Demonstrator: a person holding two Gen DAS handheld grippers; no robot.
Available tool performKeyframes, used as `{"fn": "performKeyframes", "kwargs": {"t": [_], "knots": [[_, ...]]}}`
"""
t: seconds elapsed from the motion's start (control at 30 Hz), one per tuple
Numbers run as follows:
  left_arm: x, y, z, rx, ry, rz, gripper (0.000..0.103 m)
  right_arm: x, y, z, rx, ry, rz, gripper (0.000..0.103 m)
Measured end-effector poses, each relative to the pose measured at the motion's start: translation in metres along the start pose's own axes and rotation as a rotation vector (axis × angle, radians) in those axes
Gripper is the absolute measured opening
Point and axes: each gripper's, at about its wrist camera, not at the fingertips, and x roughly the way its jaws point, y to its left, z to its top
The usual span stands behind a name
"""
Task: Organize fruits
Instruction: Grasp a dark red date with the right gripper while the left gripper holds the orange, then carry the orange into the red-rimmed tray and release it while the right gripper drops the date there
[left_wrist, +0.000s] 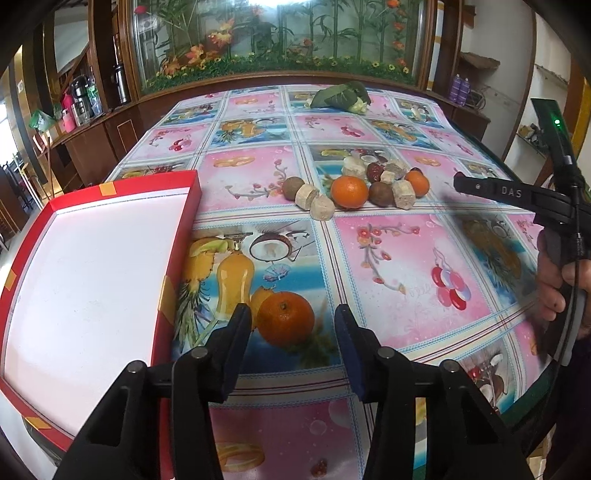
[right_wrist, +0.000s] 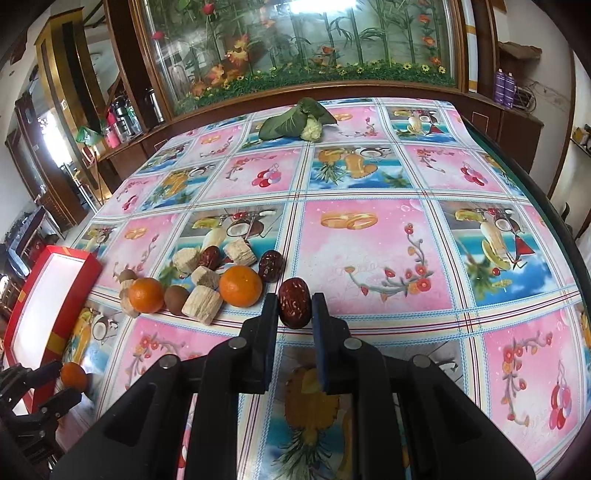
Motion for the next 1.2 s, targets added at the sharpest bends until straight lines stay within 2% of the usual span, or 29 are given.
{"fn": "performKeyframes", "kwargs": {"t": [0.17, 0.37, 0.5, 0.77, 0.97, 1.2], "knots": [[0.004, 0.000, -0.002, 0.003, 0.009, 0.009, 0.033, -0.001, 0.001, 0.000, 0.001, -0.005, -0.001, 0.020], [0.004, 0.000, -0.003, -0.003, 0.002, -0.007, 0.033, -0.002, -0.001, -0.001, -0.002, -0.023, -0.028, 0.020], [-0.002, 0.002, -0.003, -0.012, -0.008, -0.027, 0.033, -0.008, 0.000, -0.001, -0.005, -0.068, -0.036, 0.020], [-0.033, 0.012, 0.003, -0.017, -0.088, -0.025, 0.033, -0.021, 0.010, 0.001, -0.001, -0.140, 0.020, 0.020], [-0.053, 0.041, 0.006, -0.056, -0.149, 0.028, 0.033, -0.020, 0.060, -0.010, -0.059, -0.133, 0.099, 0.020], [-0.053, 0.100, -0.006, -0.164, -0.151, 0.145, 0.033, -0.019, 0.149, -0.027, -0.159, -0.113, 0.274, 0.020]]}}
